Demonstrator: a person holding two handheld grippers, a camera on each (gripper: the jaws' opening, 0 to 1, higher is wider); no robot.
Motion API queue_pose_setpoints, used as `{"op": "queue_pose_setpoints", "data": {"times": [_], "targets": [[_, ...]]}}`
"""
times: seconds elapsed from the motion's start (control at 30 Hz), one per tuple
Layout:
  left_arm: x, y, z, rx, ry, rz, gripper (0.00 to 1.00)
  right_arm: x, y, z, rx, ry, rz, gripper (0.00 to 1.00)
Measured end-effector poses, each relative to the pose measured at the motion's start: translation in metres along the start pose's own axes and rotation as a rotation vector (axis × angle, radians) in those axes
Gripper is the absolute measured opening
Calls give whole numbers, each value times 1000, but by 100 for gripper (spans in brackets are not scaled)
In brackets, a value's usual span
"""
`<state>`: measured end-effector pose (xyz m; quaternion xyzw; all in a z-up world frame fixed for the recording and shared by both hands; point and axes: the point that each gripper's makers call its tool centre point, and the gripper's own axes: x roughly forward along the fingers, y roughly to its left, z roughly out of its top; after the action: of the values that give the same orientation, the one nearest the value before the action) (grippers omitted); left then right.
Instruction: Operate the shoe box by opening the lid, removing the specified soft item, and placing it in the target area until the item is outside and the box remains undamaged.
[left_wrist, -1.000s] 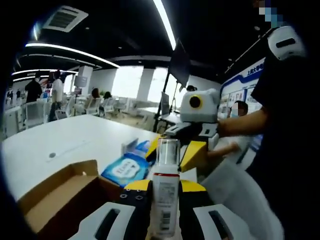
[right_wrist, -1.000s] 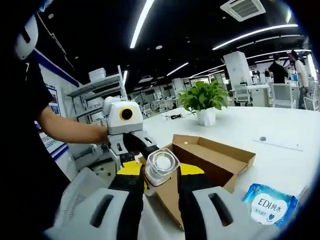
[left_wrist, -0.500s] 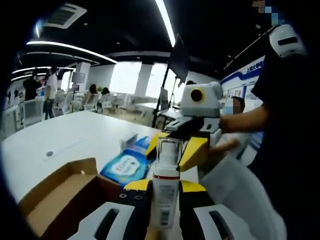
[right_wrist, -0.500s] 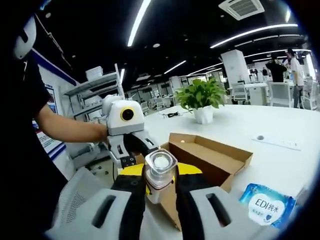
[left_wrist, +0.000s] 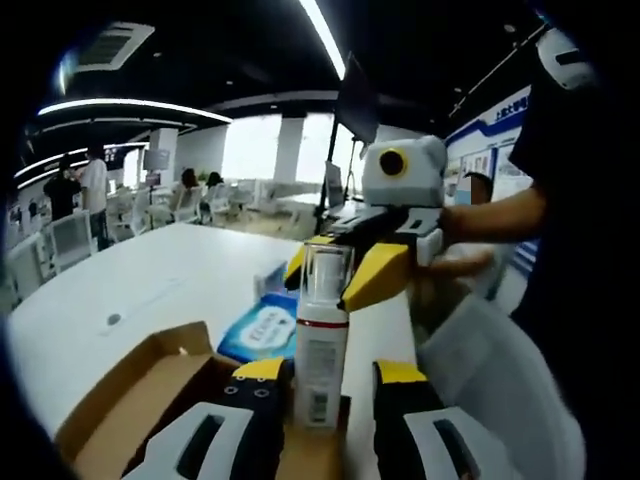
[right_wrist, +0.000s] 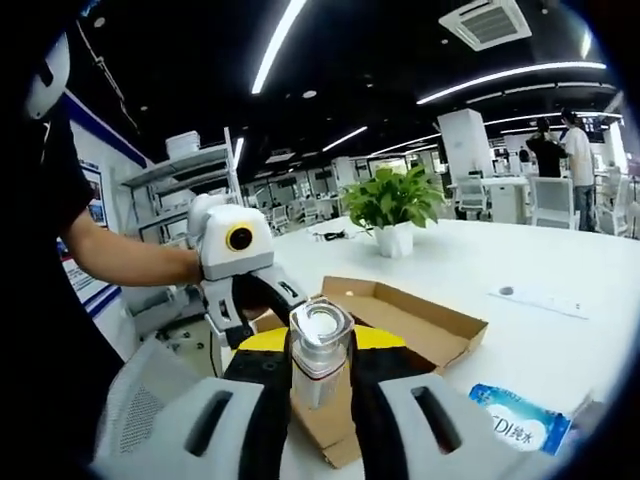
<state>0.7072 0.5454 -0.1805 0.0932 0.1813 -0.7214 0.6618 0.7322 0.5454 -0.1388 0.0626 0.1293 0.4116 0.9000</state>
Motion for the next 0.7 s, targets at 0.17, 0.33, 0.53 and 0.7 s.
{"op": "queue_pose_setpoints", "data": {"times": [0.17,0.33,0.53,0.7], "targets": [[-4,5,-3,3,13,35,41,-2,-4,2,-9,3,-6,18],[-11,10,-5,3,24,66,48,-5,-10,5,-19,2,-14,19],[-18,17,-6,-8,22,106,58,-9,-20,11,-30,-4,-31,19],[-26,23,-8,-35,25,143,64,-14,-31,16,-44,-7,-55,19]]}}
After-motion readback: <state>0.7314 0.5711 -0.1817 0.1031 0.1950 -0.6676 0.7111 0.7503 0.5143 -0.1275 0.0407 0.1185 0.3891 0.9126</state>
